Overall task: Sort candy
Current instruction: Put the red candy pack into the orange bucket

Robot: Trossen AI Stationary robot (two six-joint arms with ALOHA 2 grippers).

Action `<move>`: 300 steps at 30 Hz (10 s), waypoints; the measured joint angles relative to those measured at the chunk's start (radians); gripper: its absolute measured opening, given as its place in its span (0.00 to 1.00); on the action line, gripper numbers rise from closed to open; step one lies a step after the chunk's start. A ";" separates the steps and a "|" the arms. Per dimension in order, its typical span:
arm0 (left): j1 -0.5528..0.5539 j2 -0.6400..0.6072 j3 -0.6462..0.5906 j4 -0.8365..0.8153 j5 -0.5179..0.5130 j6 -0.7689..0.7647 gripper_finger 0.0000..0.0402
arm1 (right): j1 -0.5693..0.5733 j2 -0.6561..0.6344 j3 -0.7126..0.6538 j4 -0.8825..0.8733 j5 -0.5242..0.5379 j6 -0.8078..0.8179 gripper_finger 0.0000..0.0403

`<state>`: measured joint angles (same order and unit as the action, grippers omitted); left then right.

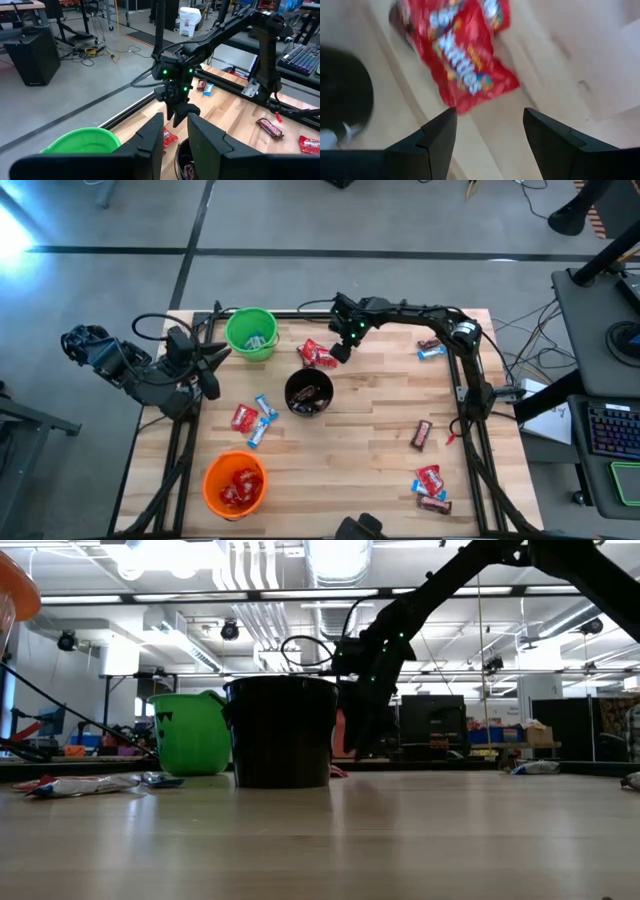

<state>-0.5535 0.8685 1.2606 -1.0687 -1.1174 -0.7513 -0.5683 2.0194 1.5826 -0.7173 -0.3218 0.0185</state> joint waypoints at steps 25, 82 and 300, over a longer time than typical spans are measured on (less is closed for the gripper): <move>0.022 0.050 0.000 0.037 0.001 -0.002 0.18 | 0.075 0.158 0.367 -0.140 0.047 -0.147 0.55; 0.022 0.053 0.001 0.059 0.001 -0.018 0.18 | 0.076 0.342 0.487 -0.304 0.078 -0.105 0.22; -0.099 0.163 -0.060 0.335 1.205 0.207 0.01 | 0.731 0.255 0.773 0.611 -0.175 0.689 0.06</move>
<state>-0.6525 1.0315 1.2003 -0.7334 0.0879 -0.5446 0.1631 2.2742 2.3558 -0.1062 -0.4973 0.7078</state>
